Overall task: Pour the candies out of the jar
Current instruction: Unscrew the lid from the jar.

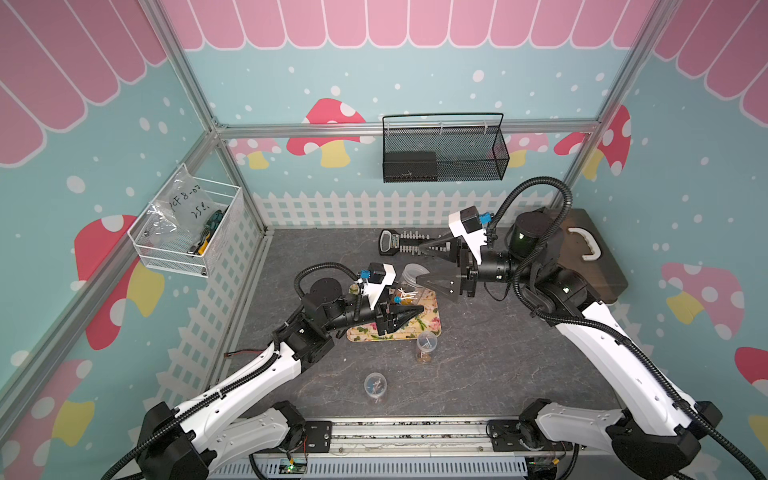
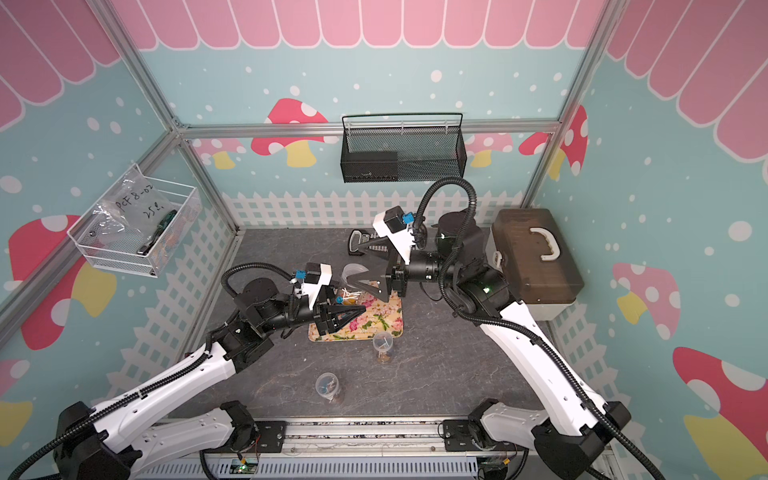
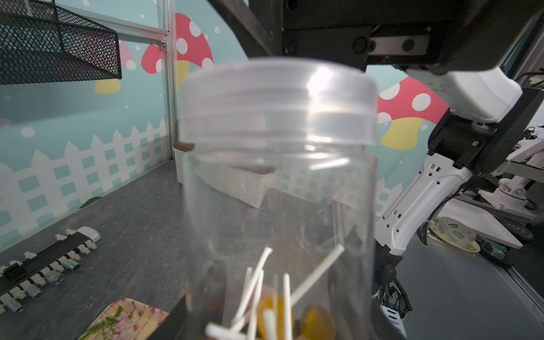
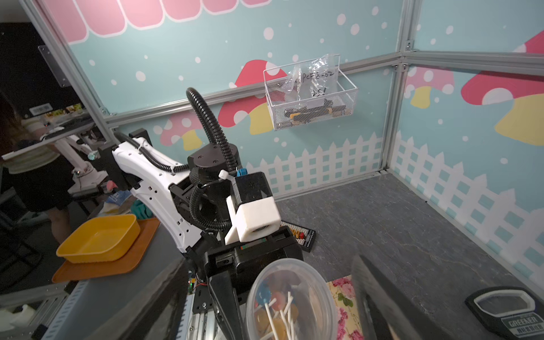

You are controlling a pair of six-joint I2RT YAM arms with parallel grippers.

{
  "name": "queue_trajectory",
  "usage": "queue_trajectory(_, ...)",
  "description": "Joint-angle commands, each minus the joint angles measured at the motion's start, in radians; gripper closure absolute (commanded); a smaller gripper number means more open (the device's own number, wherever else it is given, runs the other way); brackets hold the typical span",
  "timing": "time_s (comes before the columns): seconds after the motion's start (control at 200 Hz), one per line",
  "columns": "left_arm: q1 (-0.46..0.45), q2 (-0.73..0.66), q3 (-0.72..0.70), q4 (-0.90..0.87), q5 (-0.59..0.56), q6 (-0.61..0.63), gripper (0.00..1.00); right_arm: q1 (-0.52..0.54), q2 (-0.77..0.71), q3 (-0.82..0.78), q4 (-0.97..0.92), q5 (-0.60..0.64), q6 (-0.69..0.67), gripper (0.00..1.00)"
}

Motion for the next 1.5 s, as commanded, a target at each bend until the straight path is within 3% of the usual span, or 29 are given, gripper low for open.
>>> queue_trajectory(0.0,-0.004,-0.003,-0.008,0.043,-0.045,0.014,0.48,0.001,-0.034,-0.029,0.022,0.116,0.127,0.15)
queue_trajectory(0.205,-0.004,0.003,-0.019,0.042,-0.091,0.035,0.48,0.004,-0.030,-0.025,-0.081,0.254,0.253,0.20)
queue_trajectory(0.425,-0.004,0.014,-0.024,0.036,-0.114,0.051,0.48,0.046,-0.009,-0.037,-0.098,0.305,0.287,0.22)
queue_trajectory(0.891,-0.004,0.011,-0.031,0.027,-0.131,0.055,0.48,0.098,0.055,-0.024,-0.106,0.338,0.268,0.25)
queue_trajectory(1.111,-0.004,0.016,-0.030,0.032,-0.127,0.060,0.48,0.127,0.088,0.015,-0.143,0.345,0.222,0.31)
queue_trajectory(1.336,-0.004,0.018,-0.030,0.032,-0.120,0.061,0.48,0.138,0.094,0.025,-0.164,0.384,0.189,0.45)
queue_trajectory(1.496,-0.004,0.016,-0.030,0.030,-0.115,0.059,0.48,0.139,0.093,0.035,-0.164,0.394,0.164,0.46)
